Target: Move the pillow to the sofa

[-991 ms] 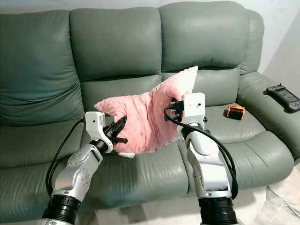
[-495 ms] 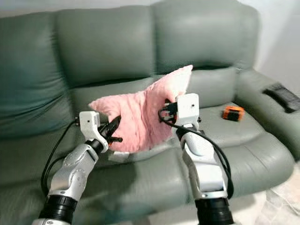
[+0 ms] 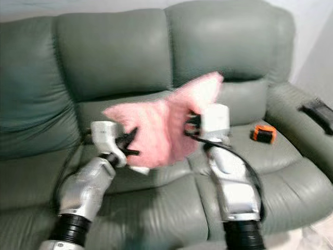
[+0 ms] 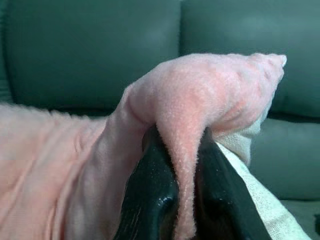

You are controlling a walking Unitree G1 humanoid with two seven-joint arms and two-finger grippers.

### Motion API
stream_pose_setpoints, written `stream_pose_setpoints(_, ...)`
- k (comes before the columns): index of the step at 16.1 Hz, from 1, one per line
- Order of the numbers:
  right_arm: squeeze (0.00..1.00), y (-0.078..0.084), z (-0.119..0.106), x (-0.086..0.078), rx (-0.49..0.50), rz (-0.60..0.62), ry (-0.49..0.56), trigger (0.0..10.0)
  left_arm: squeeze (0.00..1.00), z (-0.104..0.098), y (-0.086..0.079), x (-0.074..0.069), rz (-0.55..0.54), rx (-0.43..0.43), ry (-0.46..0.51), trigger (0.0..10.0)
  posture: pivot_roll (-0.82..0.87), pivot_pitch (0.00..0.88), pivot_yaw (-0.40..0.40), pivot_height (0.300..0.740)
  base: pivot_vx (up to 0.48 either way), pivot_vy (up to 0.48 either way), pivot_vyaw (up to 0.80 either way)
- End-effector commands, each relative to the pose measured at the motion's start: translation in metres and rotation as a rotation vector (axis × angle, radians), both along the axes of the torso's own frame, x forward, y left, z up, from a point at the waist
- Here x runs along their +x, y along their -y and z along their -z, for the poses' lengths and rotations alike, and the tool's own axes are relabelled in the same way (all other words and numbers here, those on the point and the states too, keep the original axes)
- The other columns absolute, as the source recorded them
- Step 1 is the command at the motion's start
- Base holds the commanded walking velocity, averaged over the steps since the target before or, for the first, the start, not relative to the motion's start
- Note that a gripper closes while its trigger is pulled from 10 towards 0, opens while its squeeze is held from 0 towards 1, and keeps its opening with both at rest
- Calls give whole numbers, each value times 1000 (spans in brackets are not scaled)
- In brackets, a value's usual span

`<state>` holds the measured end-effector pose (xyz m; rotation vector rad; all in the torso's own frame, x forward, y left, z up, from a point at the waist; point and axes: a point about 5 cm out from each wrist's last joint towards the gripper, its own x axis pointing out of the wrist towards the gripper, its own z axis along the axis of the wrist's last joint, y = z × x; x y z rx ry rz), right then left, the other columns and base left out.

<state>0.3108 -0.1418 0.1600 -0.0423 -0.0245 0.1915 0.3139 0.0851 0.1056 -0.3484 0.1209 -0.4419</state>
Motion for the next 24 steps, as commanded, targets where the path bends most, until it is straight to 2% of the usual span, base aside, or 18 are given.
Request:
stream_pose_setpoints(1, 0, -13, -5, 0, 23, -67, 15, 10000, 0, -3, -5, 2, -23, 30, 27, 10000, -227, 10, 8, 740, 0, 0, 0)
stream_pose_setpoints(3, 0, -15, -1, 0, 33, -83, 9, 10000, 0, 2, -16, 4, -82, 105, 26, 10000, -219, 12, 10, 740, 0, 0, 0)
stream_pose_setpoints(6, 0, -12, 5, 2, 35, -88, -1, 10000, 0, 9, -38, 4, -169, 161, 3, 10000, -189, 26, 14, 740, 0, 0, 0)
stream_pose_setpoints(8, 0, -8, 9, 3, 41, -87, -3, 10000, 0, 13, -44, 1, -171, 195, -5, 10000, -183, 32, 19, 740, 0, 0, 0)
stream_pose_setpoints(13, 0, -6, 14, 1, 49, -71, 1, 10000, 0, 19, -47, -5, -139, 233, -6, 10000, -166, 57, 48, 740, 0, 0, 0)
stream_pose_setpoints(16, 0, -7, 26, 2, 39, -75, -3, 10000, 0, 34, -57, -6, -131, 291, -55, 10000, -148, 86, 76, 740, 0, 0, 0)
stream_pose_setpoints(20, 0, -9, 61, 1, 53, -48, -110, 10000, 0, 58, -68, -9, -102, 318, -121, 10000, -121, 139, 106, 740, 0, 0, 0)
stream_pose_setpoints(22, 0, 1, 80, -2, 64, 3, -172, 10000, 0, 73, -69, -12, -77, 363, -159, 10000, -134, 167, 122, 740, 0, 0, 0)
stream_pose_setpoints(24, 0, 10, 97, -8, 63, 24, -211, 10000, 0, 76, -70, -11, -57, 400, -147, 10000, -146, 204, 142, 740, 0, 0, 0)
